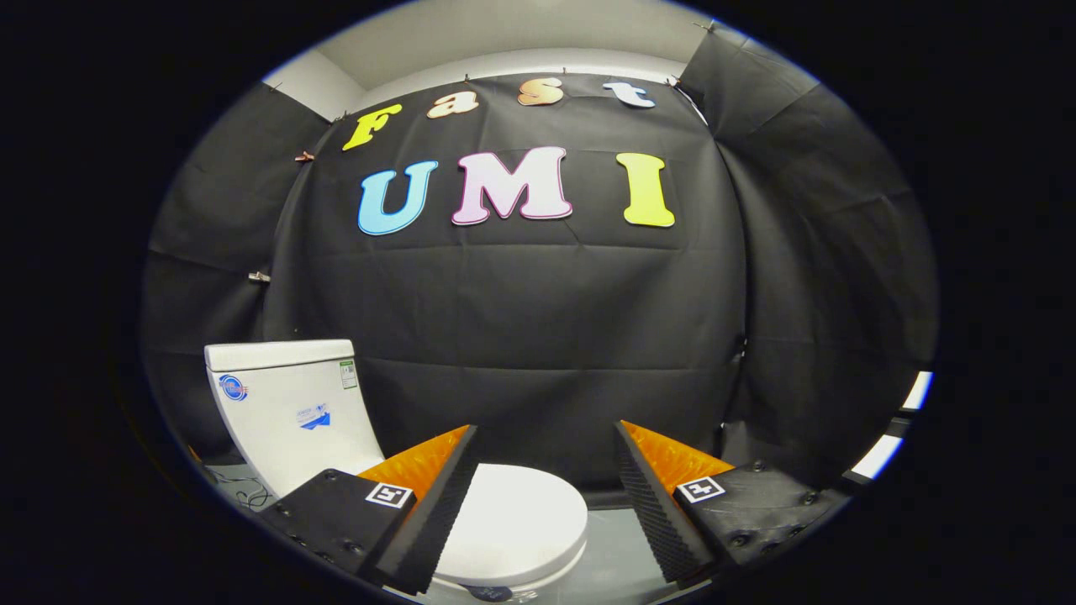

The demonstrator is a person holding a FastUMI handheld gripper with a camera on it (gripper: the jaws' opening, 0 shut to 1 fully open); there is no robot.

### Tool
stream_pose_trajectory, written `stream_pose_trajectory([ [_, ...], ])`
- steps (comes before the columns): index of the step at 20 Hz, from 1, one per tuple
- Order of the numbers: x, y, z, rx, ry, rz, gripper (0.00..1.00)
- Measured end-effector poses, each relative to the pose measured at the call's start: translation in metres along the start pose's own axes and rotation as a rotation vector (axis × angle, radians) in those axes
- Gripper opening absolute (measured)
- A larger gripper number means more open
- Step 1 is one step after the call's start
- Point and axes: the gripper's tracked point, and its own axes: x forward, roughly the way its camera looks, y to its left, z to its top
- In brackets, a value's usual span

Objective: Open the toilet lid.

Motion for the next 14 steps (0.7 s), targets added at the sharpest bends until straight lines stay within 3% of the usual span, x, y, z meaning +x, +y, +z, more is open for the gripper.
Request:
stream_pose_trajectory([
  [14, -0.001, 0.021, 0.004, -0.005, -0.004, 0.039, 0.98],
])
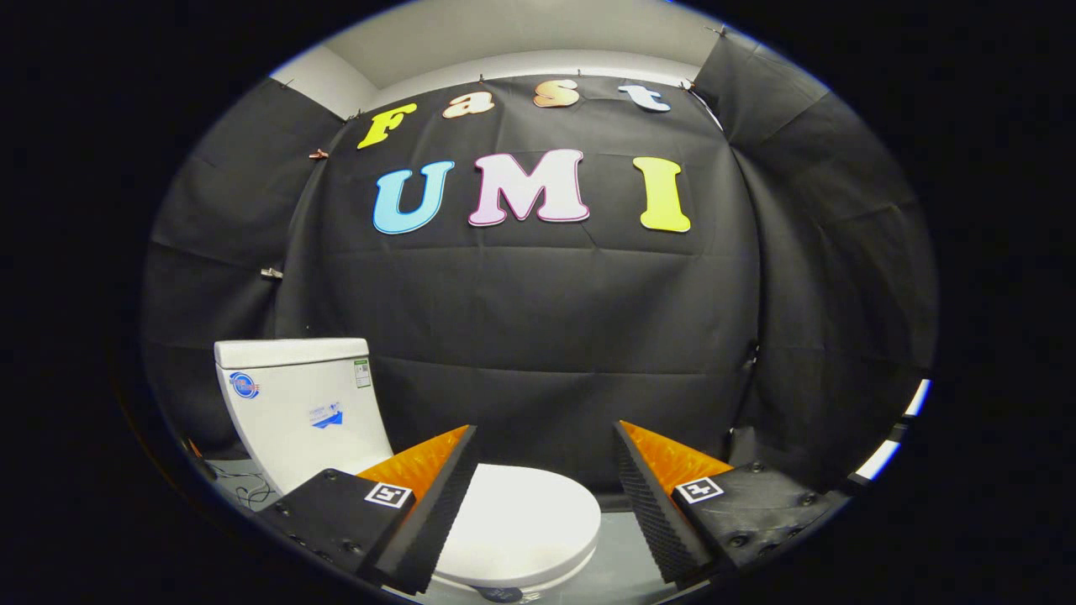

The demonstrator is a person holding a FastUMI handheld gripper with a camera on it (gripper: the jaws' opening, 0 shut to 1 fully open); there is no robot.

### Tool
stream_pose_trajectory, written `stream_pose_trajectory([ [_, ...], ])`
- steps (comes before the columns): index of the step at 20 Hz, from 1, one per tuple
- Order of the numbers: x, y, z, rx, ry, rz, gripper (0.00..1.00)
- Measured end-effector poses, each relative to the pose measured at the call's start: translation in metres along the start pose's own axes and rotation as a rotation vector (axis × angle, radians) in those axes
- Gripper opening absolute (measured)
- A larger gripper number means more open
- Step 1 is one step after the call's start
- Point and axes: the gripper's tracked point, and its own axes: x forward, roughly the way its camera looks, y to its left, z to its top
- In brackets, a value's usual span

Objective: Open the toilet lid.

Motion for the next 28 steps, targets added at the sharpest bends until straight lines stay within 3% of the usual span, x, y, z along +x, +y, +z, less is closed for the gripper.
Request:
stream_pose_trajectory([
  [9, 0.006, -0.008, -0.001, 0.005, 0.023, -0.020, 0.97],
  [19, 0.007, -0.011, 0.011, -0.047, 0.069, -0.110, 0.97],
  [28, -0.015, 0.007, -0.021, 0.027, 0.163, -0.114, 0.97],
])
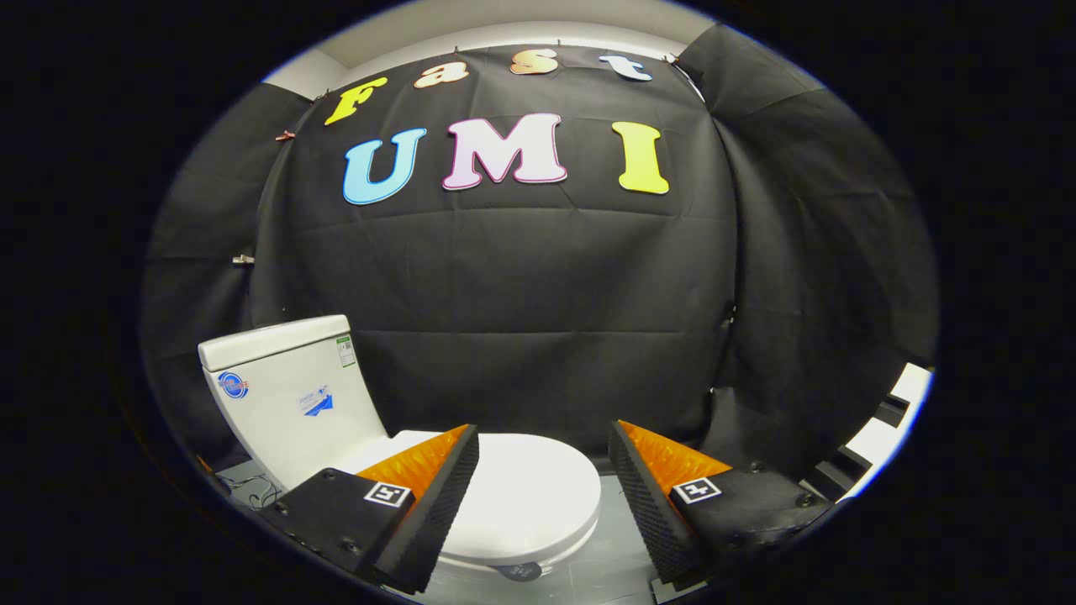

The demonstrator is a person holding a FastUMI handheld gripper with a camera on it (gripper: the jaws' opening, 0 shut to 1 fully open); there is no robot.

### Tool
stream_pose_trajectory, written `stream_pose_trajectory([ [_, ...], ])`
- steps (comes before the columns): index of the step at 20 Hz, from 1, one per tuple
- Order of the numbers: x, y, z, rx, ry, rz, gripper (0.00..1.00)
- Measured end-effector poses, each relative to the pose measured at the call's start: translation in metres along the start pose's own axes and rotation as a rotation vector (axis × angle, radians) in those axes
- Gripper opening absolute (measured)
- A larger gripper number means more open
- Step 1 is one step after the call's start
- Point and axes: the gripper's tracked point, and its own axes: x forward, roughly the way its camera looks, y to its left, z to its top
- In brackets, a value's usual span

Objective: Open the toilet lid.

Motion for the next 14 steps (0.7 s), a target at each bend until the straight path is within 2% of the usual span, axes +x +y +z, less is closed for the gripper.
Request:
stream_pose_trajectory([
  [7, -0.009, -0.006, -0.051, 0.045, 0.088, 0.001, 0.98],
  [14, -0.017, -0.020, -0.129, 0.187, 0.274, -0.011, 0.98],
])
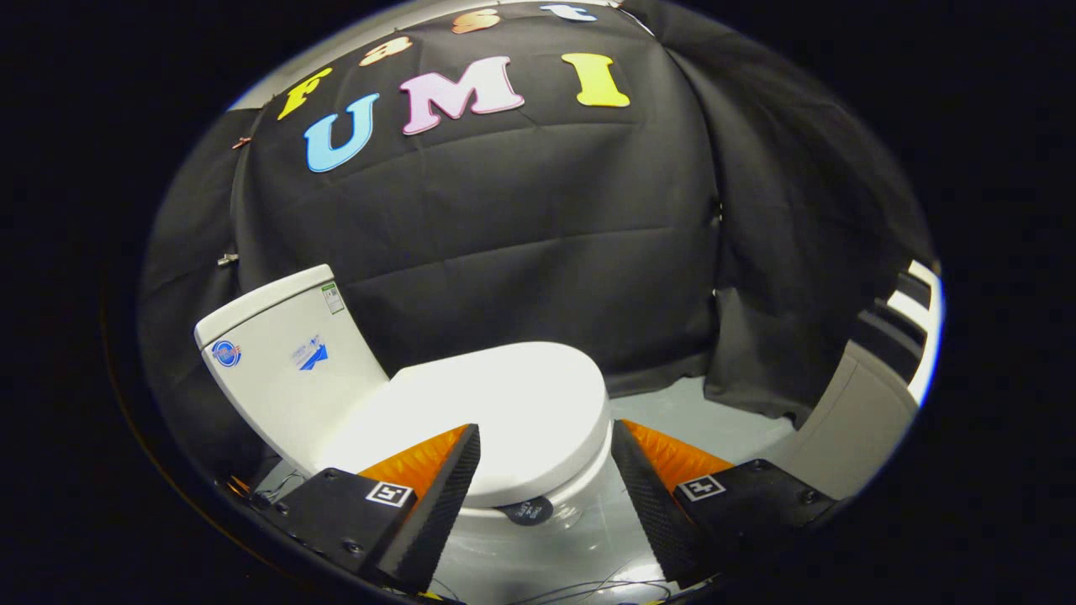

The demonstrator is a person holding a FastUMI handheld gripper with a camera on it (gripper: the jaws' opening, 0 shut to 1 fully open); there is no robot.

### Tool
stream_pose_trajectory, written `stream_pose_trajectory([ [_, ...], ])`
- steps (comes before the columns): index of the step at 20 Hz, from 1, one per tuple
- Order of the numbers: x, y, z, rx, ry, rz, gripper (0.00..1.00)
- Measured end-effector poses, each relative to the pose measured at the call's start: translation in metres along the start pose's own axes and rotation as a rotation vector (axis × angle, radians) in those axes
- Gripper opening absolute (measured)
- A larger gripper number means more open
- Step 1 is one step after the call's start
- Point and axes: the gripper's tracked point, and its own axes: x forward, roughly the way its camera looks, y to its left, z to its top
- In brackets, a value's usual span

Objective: Open the toilet lid.

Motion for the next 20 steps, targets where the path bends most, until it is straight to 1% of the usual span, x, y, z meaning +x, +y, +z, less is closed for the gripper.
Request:
stream_pose_trajectory([
  [3, 0.010, -0.002, -0.043, 0.044, 0.117, 0.009, 0.99],
  [5, 0.012, -0.002, -0.062, 0.079, 0.159, 0.013, 0.99],
  [8, 0.019, 0.001, -0.092, 0.172, 0.239, 0.040, 0.98],
  [9, 0.022, -0.001, -0.102, 0.197, 0.264, 0.032, 0.96],
  [10, 0.026, -0.002, -0.109, 0.220, 0.275, 0.037, 0.92],
  [13, 0.034, 0.002, -0.119, 0.334, 0.302, 0.075, 0.92],
  [14, 0.037, 0.003, -0.121, 0.379, 0.308, 0.082, 0.85],
  [15, 0.039, 0.001, -0.129, 0.406, 0.329, 0.074, 0.84],
  [19, 0.048, 0.004, -0.135, 0.454, 0.335, 0.082, 0.84],
  [20, 0.046, -0.002, -0.136, 0.465, 0.338, 0.065, 0.71],
])
